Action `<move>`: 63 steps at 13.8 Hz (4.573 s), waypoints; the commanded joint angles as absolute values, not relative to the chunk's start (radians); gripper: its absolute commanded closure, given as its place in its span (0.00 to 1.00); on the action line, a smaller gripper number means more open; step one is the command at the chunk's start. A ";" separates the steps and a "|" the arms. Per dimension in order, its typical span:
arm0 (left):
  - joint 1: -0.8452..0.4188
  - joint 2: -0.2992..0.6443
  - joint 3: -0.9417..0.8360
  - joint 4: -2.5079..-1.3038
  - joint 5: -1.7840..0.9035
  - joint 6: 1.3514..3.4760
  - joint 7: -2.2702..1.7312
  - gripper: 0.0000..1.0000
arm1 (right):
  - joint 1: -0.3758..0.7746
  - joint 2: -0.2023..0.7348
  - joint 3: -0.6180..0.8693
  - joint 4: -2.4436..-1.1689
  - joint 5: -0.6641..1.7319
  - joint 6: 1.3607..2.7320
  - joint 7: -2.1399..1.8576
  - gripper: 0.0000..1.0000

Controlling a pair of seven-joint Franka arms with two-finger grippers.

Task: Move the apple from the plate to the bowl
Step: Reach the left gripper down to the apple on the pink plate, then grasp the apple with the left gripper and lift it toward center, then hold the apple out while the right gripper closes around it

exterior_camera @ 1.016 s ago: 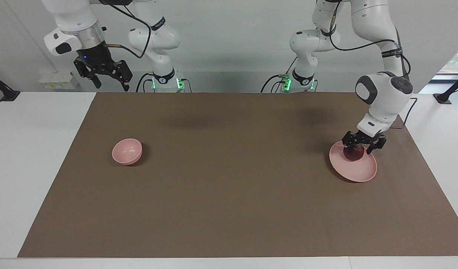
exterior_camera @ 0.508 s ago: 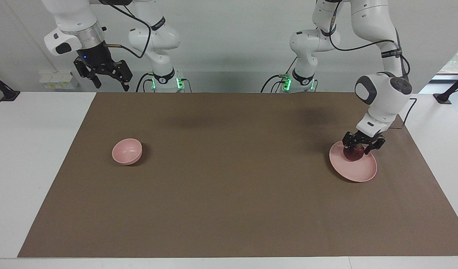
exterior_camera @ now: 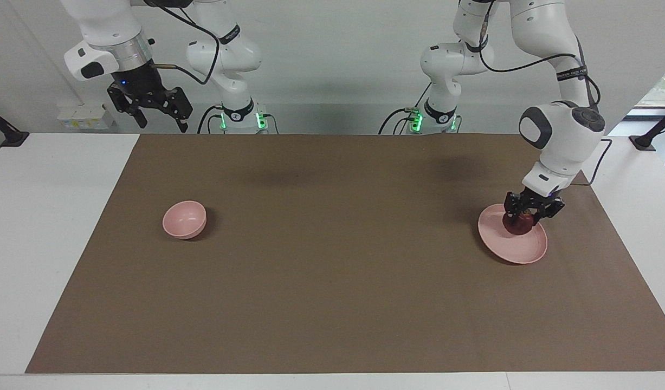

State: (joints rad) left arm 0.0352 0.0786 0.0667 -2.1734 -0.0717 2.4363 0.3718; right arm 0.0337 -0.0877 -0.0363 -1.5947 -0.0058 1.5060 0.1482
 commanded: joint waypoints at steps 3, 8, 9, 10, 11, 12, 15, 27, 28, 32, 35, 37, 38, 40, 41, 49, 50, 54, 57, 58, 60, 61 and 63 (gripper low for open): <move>-0.004 0.023 0.046 -2.093 -0.154 2.338 0.371 1.00 | 0.064 -0.104 -0.029 -1.626 0.104 1.564 0.141 0.00; -0.072 0.032 0.026 -2.030 -0.525 2.266 0.377 1.00 | 0.106 -0.094 -0.028 -1.742 0.235 1.673 0.340 0.00; -0.093 0.031 0.025 -2.028 -0.594 2.266 0.379 1.00 | 0.120 -0.087 -0.028 -1.755 0.250 1.693 0.385 0.00; -0.098 0.035 0.014 -2.026 -0.673 2.266 0.379 1.00 | 0.121 -0.078 -0.028 -1.770 0.293 1.715 0.428 0.00; -0.101 0.035 -0.009 -2.023 -0.768 2.267 0.379 1.00 | 0.123 -0.060 -0.029 -1.782 0.354 1.736 0.464 0.00; -0.100 0.035 -0.038 -2.014 -0.854 2.273 0.379 1.00 | 0.121 -0.037 -0.029 -1.786 0.401 1.755 0.501 0.00; -0.100 0.034 -0.095 -2.013 -1.017 2.273 0.377 1.00 | 0.156 0.040 -0.029 -1.786 0.543 1.842 0.676 0.00; -0.103 0.029 -0.383 -1.997 -1.316 2.462 0.380 1.00 | 0.262 0.255 -0.028 -1.769 1.156 2.043 1.045 0.00; -0.103 0.034 -0.411 -1.987 -1.318 2.483 0.374 1.00 | 0.262 0.253 -0.028 -1.769 1.175 2.033 1.049 0.00; -0.101 0.043 -0.417 -1.957 -1.304 2.497 0.322 1.00 | 0.259 0.253 -0.028 -1.758 1.201 1.977 1.058 0.00; -0.103 0.051 -0.431 -1.948 -1.295 2.520 0.302 1.00 | 0.261 0.256 -0.028 -1.744 1.229 1.979 1.058 0.00; -0.103 0.055 -0.443 -1.941 -1.293 2.525 0.287 1.00 | 0.264 0.256 -0.028 -1.740 1.239 1.983 1.058 0.00; -0.103 0.058 -0.448 -1.936 -1.293 2.537 0.282 1.00 | 0.264 0.256 -0.028 -1.736 1.244 1.982 1.058 0.00; -0.103 0.063 -0.449 -1.927 -1.261 2.546 0.272 1.00 | 0.267 0.256 -0.028 -1.732 1.258 1.982 1.065 0.00; -0.103 0.070 -0.451 -1.921 -1.253 2.548 0.267 1.00 | 0.287 0.253 -0.028 -1.739 1.256 1.983 1.065 0.00; -0.126 0.071 -0.453 -1.922 -1.250 2.603 0.249 1.00 | 0.311 0.247 -0.026 -1.740 1.259 1.991 1.074 0.00; -0.126 0.071 -0.453 -1.922 -1.250 2.603 0.249 1.00 | 0.313 0.247 -0.026 -1.740 1.259 1.991 1.074 0.00; -0.124 0.071 -0.454 -1.922 -1.250 2.602 0.225 0.97 | 0.316 0.247 -0.026 -1.740 1.259 1.994 1.072 0.15; -0.124 0.071 -0.454 -1.924 -1.249 2.597 0.227 0.79 | 0.316 0.245 -0.026 -1.740 1.259 1.996 1.077 1.00; -0.124 0.071 -0.453 -1.924 -1.249 2.597 0.227 0.77 | 0.316 0.245 -0.026 -1.740 1.259 1.996 1.077 1.00; -0.124 0.071 -0.453 -1.922 -1.247 2.589 0.232 0.39 | 0.314 0.247 -0.026 -1.740 1.256 1.994 1.066 1.00; -0.126 0.071 -0.453 -1.921 -1.246 2.589 0.227 0.00 | 0.307 0.247 -0.026 -1.740 1.250 1.988 1.054 1.00; -0.124 0.071 -0.453 -1.922 -1.243 2.591 0.224 0.00 | 0.292 0.247 -0.028 -1.740 1.243 1.977 1.028 1.00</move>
